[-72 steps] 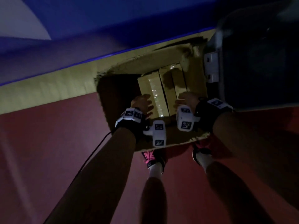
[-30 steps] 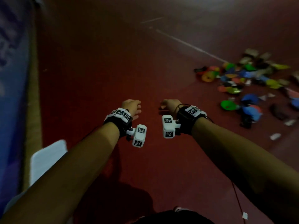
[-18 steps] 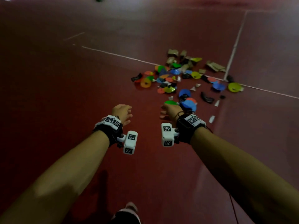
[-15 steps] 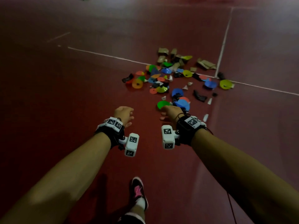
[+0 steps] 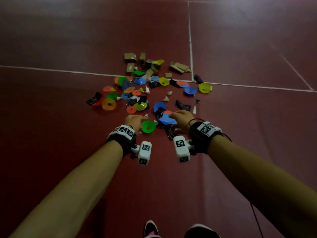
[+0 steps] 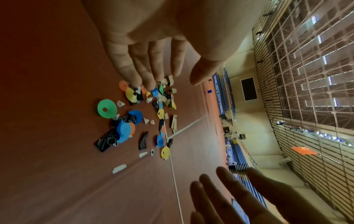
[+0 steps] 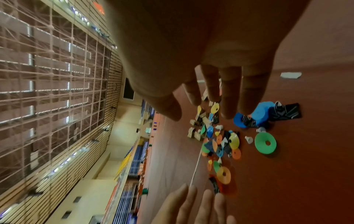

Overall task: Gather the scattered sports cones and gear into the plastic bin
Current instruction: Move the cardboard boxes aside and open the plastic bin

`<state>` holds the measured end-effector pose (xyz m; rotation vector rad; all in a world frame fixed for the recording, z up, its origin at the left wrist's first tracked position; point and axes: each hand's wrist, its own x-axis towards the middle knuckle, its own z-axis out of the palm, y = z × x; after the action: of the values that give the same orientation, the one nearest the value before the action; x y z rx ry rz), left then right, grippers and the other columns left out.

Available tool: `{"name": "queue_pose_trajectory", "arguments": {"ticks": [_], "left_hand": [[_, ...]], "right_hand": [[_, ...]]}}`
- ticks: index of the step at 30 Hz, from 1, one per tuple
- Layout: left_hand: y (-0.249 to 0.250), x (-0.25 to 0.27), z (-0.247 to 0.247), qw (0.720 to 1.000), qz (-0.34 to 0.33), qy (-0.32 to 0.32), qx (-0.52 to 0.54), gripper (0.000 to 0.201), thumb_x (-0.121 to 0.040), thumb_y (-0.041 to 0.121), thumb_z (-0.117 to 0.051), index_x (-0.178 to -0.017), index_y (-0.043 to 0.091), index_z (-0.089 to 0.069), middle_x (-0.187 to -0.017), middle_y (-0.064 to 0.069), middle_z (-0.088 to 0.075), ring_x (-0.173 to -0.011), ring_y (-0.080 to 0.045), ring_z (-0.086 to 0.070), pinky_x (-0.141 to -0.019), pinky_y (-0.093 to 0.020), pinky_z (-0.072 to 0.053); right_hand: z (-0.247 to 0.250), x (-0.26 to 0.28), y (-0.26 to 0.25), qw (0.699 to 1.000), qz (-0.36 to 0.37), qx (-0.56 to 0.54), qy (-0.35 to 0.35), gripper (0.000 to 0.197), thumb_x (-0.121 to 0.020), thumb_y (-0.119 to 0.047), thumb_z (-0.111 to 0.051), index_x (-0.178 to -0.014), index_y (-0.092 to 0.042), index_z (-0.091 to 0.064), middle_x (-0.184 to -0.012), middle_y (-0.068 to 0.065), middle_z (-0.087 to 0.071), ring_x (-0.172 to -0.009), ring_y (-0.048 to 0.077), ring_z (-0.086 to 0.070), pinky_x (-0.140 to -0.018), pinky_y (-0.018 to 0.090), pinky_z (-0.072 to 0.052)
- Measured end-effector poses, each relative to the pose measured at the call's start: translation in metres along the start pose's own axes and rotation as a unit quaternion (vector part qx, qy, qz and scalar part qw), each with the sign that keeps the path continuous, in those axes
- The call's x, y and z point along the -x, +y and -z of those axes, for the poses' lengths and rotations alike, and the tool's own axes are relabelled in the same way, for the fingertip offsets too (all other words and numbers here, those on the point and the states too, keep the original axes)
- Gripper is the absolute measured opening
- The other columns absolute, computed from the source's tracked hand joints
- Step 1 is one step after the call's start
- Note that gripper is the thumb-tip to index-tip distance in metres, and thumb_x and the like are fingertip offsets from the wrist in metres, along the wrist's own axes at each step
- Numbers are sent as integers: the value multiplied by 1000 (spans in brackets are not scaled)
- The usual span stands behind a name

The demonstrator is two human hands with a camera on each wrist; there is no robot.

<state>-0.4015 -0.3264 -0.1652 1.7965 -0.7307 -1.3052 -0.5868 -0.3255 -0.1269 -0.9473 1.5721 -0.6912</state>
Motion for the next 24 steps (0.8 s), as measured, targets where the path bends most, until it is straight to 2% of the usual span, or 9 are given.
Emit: {"name": "queue_pose_trajectory", "arguments": {"ticks": [2, 5, 10, 13, 16, 19, 20, 22, 24], "left_hand": [[18, -25, -22, 1000, 6, -24, 5, 14, -94, 20, -56, -103, 11, -58, -84, -8, -56, -69, -18, -54, -63, -30, -45], [40, -68, -58, 998, 0, -66, -11, 27, -93, 23, -57, -115, 8, -58, -83, -8, -60, -64, -18, -55, -59, -29, -46], [82, -156, -126, 993, 4, -115, -42, 13, -97, 15, -50, -105, 10, -59, -86, -7, -56, -73, -22, -56, -65, -34, -45], [106, -210, -165, 990, 9, -131, -53, 25, -98, 10, -45, -117, -1, -58, -92, -14, -56, -70, -24, -49, -54, -30, -37], [156, -268, -216, 993, 13, -108, -52, 24, -97, 18, -51, -117, 7, -58, -106, -12, -61, -82, -26, -59, -56, -29, -44], [204, -317, -252, 995, 9, -98, -33, 16, -95, 21, -52, -109, 15, -58, -111, -10, -61, -88, -25, -62, -62, -32, -47], [216, -329, -260, 994, 11, -98, -37, 16, -95, 21, -52, -108, 15, -58, -110, -9, -61, -89, -25, -62, -63, -32, -47], [238, -358, -277, 994, 19, -98, -41, 19, -96, 21, -52, -112, 14, -57, -105, -8, -61, -91, -25, -61, -62, -32, -45], [259, -392, -300, 994, 12, -97, -51, 19, -96, 20, -50, -113, 13, -57, -96, -6, -59, -83, -23, -59, -59, -30, -43]], "right_hand": [[14, -32, -11, 1000, -10, -17, 25, 8, -91, -20, -61, -91, -12, -60, -91, 10, -58, -73, 26, -59, -69, 40, -53], [40, -86, -19, 995, -40, -68, 64, 23, -92, -21, -60, -112, -10, -57, -97, 10, -56, -68, 23, -59, -64, 37, -53], [88, -191, -30, 984, -66, -121, 114, 25, -90, -22, -63, -113, -11, -57, -98, 11, -59, -72, 24, -60, -83, 46, -55], [115, -258, -43, 980, -64, -147, 117, 24, -89, -21, -63, -110, -11, -57, -92, 8, -59, -69, 24, -60, -75, 42, -55], [152, -337, -83, 978, -62, -160, 119, 9, -89, -18, -61, -90, -12, -54, -76, 6, -53, -58, 22, -52, -63, 35, -45], [182, -400, -128, 979, -51, -161, 115, 5, -89, -14, -59, -89, -11, -55, -71, 6, -51, -54, 20, -46, -55, 31, -38], [189, -415, -141, 979, -44, -161, 113, 5, -89, -13, -58, -84, -11, -56, -69, 6, -49, -54, 20, -44, -55, 31, -37], [203, -451, -164, 980, -44, -156, 114, 9, -88, -15, -59, -81, -9, -59, -69, 7, -51, -58, 23, -49, -63, 36, -45], [218, -487, -185, 980, -42, -156, 114, 13, -88, -17, -61, -97, -9, -60, -74, 5, -56, -62, 23, -56, -70, 40, -51]]}}
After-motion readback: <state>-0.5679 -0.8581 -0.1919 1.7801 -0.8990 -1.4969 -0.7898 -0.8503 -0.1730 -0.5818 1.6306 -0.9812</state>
